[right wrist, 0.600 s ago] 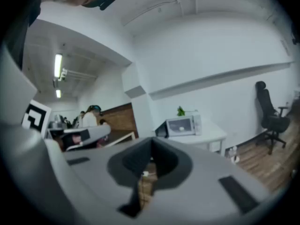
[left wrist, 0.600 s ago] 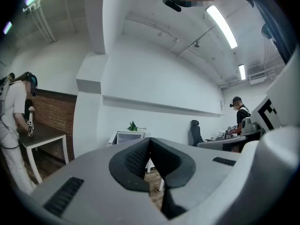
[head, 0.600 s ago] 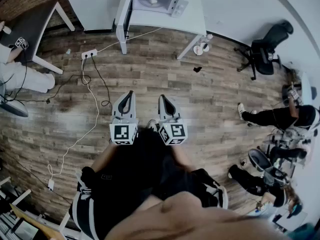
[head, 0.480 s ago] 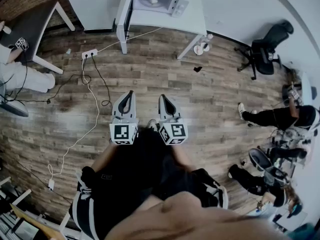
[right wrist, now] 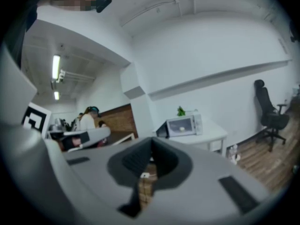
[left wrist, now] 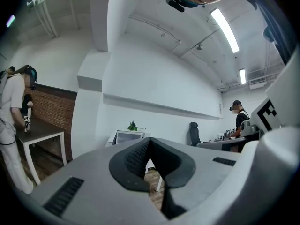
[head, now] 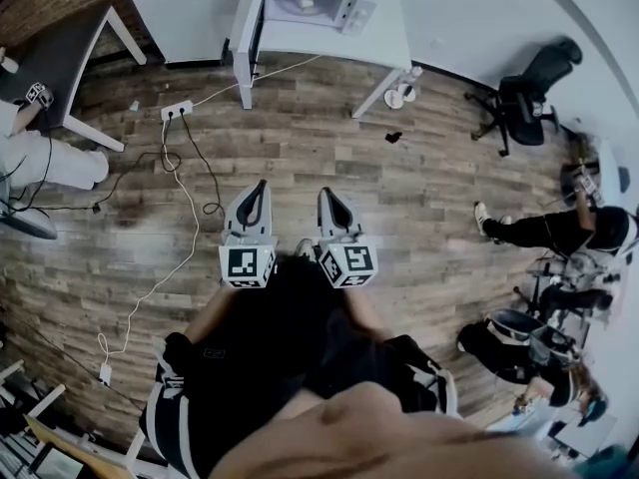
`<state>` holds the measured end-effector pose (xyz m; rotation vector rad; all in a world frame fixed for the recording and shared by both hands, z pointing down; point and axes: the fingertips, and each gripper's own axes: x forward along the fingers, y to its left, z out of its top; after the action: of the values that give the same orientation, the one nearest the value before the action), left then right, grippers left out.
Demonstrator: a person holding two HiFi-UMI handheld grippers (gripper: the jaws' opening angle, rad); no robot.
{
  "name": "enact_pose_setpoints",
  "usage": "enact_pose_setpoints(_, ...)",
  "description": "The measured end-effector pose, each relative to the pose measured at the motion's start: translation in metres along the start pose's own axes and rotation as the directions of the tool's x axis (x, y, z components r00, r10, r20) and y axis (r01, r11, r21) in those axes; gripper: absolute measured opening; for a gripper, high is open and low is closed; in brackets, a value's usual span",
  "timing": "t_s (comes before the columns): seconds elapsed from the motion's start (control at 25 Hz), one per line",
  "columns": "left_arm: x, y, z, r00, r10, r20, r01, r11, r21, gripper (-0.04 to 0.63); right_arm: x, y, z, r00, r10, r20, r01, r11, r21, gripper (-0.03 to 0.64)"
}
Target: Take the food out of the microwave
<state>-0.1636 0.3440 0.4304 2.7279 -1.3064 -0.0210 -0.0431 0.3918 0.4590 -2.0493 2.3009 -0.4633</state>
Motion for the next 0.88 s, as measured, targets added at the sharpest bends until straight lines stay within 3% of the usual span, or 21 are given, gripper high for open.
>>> enact_pose_setpoints(0.4, -0.003, 0.035, -0.006, 0.999, -0.044, -0.032, 0.043, 0.998, -0.041, 0.032, 0.027, 0.028, -0.003, 1.000, -0.020, -0.005, 0.020, 1.000, -0.002, 0.031)
enact_pose_setpoints(0.68, -0.002, 0.056, -0.009, 0.994, -0.104, -0.018, 0.104, 0.995, -0.001, 0.031, 0.050, 0.044, -0.005, 0.999, -0.043, 0.015, 0.043, 0.999, -0.002, 0.031)
enact_pose_setpoints(0.88, 0.002, 0.063, -0.017, 0.994, -0.100, -0.037, 0.098, 0.994, -0.044, 0.031, 0.062, 0.044, -0.008, 0.999, -0.042, 0.007, 0.042, 0.999, -0.001, 0.031)
